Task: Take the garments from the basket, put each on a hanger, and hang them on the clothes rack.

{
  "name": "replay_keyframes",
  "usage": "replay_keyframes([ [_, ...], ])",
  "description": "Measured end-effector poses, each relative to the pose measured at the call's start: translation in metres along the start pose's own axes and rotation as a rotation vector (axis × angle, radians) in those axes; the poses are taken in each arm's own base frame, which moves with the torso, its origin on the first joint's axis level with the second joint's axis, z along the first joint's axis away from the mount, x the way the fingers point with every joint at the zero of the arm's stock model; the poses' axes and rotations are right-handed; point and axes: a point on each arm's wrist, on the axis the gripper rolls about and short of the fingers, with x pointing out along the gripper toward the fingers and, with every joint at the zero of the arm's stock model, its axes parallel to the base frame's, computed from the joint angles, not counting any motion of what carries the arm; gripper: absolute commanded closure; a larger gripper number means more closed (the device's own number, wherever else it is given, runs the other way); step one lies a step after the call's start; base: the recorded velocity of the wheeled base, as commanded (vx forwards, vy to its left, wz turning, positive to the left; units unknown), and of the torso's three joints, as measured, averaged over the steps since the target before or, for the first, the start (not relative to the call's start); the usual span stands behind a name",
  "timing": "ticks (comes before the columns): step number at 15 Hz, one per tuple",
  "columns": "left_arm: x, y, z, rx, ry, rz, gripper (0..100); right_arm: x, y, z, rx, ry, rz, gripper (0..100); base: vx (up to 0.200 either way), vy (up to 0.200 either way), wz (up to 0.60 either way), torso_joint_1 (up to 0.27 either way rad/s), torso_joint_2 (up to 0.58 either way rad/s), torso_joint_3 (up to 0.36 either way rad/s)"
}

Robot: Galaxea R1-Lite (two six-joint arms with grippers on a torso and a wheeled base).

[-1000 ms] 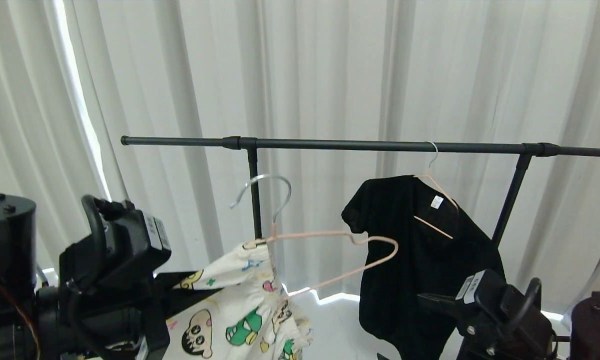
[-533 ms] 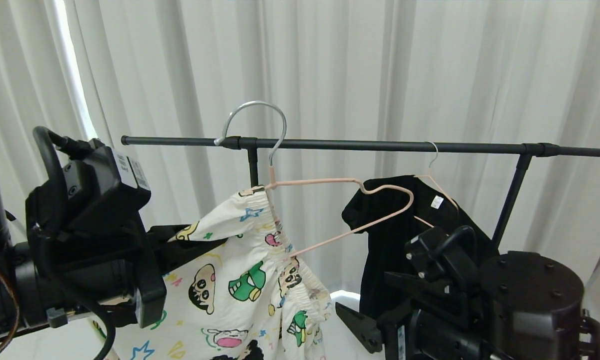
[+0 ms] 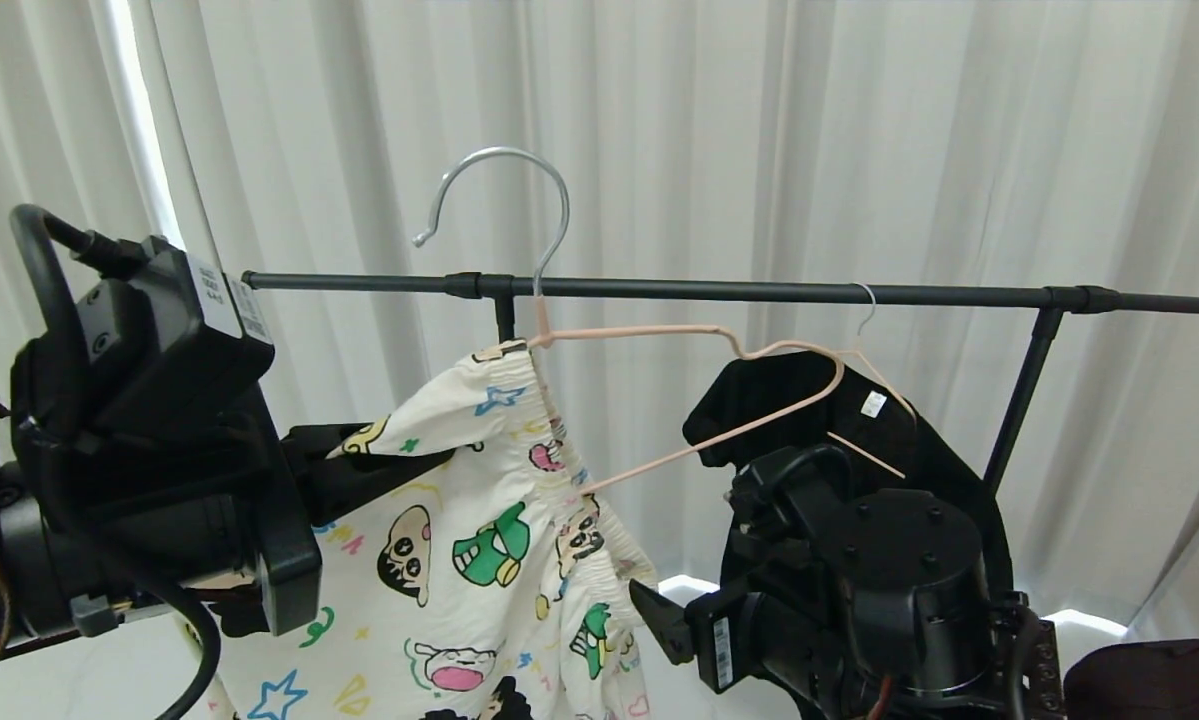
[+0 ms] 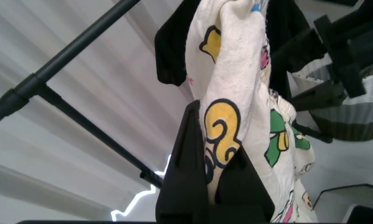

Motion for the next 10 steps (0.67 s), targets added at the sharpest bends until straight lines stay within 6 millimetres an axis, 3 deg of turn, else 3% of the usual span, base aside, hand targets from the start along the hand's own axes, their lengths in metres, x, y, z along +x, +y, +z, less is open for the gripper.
replay_keyframes([
  [8, -0.004, 0.002, 0.006, -0.032, -0.024, 0.012, 100, 0.009, 0.001, -0.011, -0.022, 0.009, -0.090, 0, 0.000, 0.000, 0.00, 0.000, 0.00, 0.000],
  [9, -0.004, 0.004, 0.006, -0.052, -0.023, 0.021, 100, 0.009, 0.000, -0.011, -0.023, 0.009, -0.102, 100, 0.000, 0.000, 0.00, 0.000, 0.00, 0.000],
  [10, -0.004, 0.005, 0.006, -0.056, -0.023, 0.027, 100, 0.010, -0.001, -0.012, -0.025, 0.008, -0.115, 100, 0.000, 0.000, 0.00, 0.000, 0.00, 0.000],
])
